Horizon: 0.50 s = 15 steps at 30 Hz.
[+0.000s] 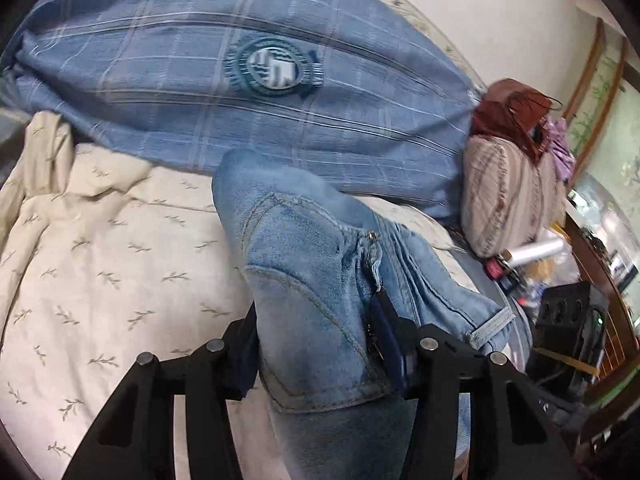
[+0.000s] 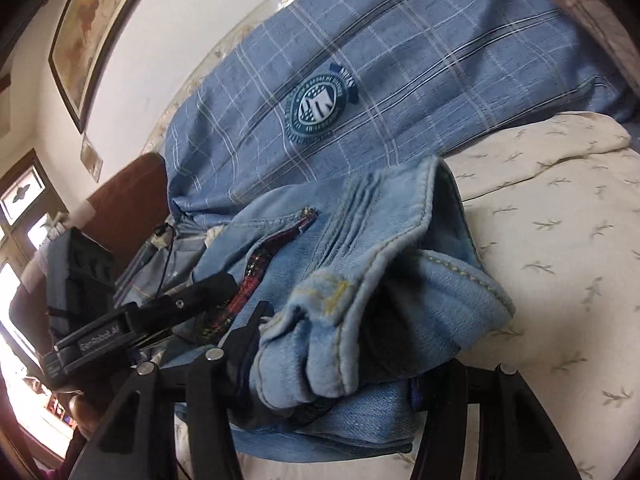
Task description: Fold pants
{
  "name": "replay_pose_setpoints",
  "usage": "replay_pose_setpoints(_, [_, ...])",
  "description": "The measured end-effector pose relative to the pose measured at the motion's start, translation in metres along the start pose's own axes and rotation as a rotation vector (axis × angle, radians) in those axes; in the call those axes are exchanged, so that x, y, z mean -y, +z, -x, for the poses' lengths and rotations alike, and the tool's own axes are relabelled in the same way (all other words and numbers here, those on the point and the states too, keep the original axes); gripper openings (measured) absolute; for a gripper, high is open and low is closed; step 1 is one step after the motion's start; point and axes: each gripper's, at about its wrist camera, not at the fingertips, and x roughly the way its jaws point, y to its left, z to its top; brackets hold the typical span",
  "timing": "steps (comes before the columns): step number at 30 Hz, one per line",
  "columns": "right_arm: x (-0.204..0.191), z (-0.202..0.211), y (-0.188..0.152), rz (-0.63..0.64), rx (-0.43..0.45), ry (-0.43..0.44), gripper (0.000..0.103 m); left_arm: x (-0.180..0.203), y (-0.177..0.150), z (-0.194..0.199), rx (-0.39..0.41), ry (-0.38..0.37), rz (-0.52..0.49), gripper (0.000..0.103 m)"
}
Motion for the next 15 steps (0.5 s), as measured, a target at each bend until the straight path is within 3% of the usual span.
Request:
replay_pose_setpoints(3, [-0.002,-0.019,-0.002,0.012,-0.044,-0.049,0.058,-0.020,-0.004,-0.021,-0.085,0.043,0.059,0.053])
replay_pose_setpoints(6, [0.005,-0.039,-0.008,0.019,-0.114,-0.150,0.058,-0.033,-0.013,-0.046,-0.179,0.097,0.101,0.058])
replay_pose_setpoints(15, [0.007,-0.037,-0.010,0.052,-0.114,-0.173,0.060,-0.032,-0.023,-0.045,-0.146,0.115,0.068,0.056])
